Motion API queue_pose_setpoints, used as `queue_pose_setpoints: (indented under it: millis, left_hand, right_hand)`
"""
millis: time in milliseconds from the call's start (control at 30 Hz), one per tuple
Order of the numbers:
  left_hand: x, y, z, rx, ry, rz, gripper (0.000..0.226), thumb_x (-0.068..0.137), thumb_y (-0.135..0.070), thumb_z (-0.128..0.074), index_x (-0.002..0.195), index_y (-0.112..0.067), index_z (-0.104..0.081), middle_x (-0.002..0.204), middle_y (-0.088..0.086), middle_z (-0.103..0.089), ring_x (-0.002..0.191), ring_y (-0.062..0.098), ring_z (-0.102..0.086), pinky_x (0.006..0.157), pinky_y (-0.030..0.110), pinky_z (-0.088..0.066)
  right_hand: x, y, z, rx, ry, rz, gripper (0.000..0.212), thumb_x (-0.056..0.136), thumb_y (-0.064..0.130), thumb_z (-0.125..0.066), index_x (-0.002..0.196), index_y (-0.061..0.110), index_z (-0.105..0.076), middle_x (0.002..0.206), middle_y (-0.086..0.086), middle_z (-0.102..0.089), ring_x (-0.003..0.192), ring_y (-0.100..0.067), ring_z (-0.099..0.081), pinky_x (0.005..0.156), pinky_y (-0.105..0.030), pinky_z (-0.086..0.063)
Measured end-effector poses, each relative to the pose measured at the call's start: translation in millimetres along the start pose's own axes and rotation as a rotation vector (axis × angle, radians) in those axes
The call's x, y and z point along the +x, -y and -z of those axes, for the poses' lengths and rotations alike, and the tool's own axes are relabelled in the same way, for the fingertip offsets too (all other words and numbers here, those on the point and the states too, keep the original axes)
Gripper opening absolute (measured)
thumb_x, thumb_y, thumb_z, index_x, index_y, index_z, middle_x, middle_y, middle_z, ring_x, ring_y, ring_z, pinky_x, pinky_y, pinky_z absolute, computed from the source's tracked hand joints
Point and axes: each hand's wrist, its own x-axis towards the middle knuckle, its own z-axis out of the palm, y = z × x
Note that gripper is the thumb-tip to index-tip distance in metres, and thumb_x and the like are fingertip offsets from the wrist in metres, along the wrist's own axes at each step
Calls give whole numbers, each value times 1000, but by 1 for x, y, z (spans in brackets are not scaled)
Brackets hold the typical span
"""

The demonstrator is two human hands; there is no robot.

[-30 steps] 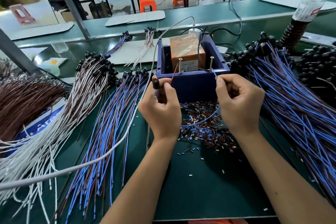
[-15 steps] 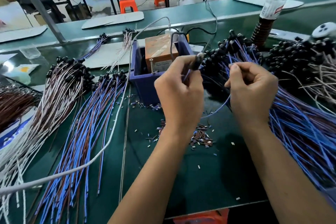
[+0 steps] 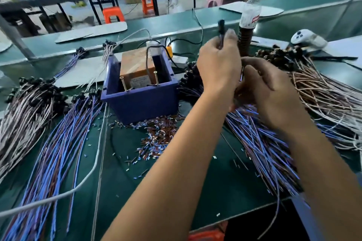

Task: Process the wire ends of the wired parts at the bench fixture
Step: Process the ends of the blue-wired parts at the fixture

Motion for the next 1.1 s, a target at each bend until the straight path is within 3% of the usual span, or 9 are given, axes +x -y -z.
queue_pose_setpoints:
  millis: [67,167,233,300,400,600,833,967,1100]
  left_hand:
    - [9,-7,-2,-172,40,90,35,109,-26,-49,91,-9,-73,77,1,-61,69,18,-52,71,34,-45]
    - [19,-12,-2,-321,19,172,34,111,-22,-43,100,-4,-70,74,0,-57,60,9,-46,49,21,-37]
    - [27,-10,-4,-251,-12,137,39,111,-24,-44,89,-8,-70,70,0,-61,57,10,-52,47,23,-44]
    - [36,-2,-6,131,-46,-15,44,110,-32,-45,76,-15,-67,66,-4,-62,59,11,-57,57,28,-50]
    - [44,16,-8,717,-44,-185,51,108,-44,-45,67,-17,-56,63,-5,-55,57,11,-50,53,31,-32]
    - [54,48,-10,1192,38,-283,43,107,-46,-49,85,-11,-59,91,12,-68,84,35,-66,61,36,-41]
    - [33,65,13,802,-21,-324,63,107,-41,-48,50,-17,-34,45,-5,-38,41,13,-34,44,30,-20]
    - [7,84,43,695,-16,-336,64,105,-36,-53,49,-18,-29,41,-7,-30,39,11,-29,42,27,-21]
    - [-11,95,91,671,48,-371,58,104,-34,-55,53,-8,-44,46,4,-44,47,21,-38,51,42,-32]
  right_hand:
    - [-1,1,11,-3,-1,-28,18,109,22,-54,113,12,-69,61,-6,-64,50,-25,-61,54,-39,-53]
    - [-2,6,36,-375,-29,74,17,102,30,-65,93,20,-76,62,7,-67,51,-6,-58,56,-23,-46]
    - [-4,11,51,-518,-64,94,13,98,31,-68,89,25,-76,62,10,-68,56,-6,-61,58,-23,-46]
    - [-3,13,63,-588,-101,37,13,96,31,-69,85,27,-75,61,10,-69,55,-5,-64,61,-26,-48]
    - [-1,5,64,-733,-163,-53,13,93,32,-72,83,26,-76,68,4,-73,65,-19,-68,68,-33,-51]
    - [-7,-35,31,-852,-131,-94,13,92,30,-77,87,19,-82,80,-6,-76,75,-27,-68,73,-36,-56]
    - [-7,-38,22,-805,-199,-84,5,86,21,-84,87,20,-78,80,1,-71,75,-22,-64,74,-34,-55]
    - [-11,-19,-8,-750,-278,29,8,89,26,-79,83,23,-74,76,3,-70,72,-23,-63,70,-36,-54]
    - [-18,-9,-66,-628,-67,11,13,91,28,-73,80,21,-72,70,2,-71,70,-25,-67,67,-37,-56]
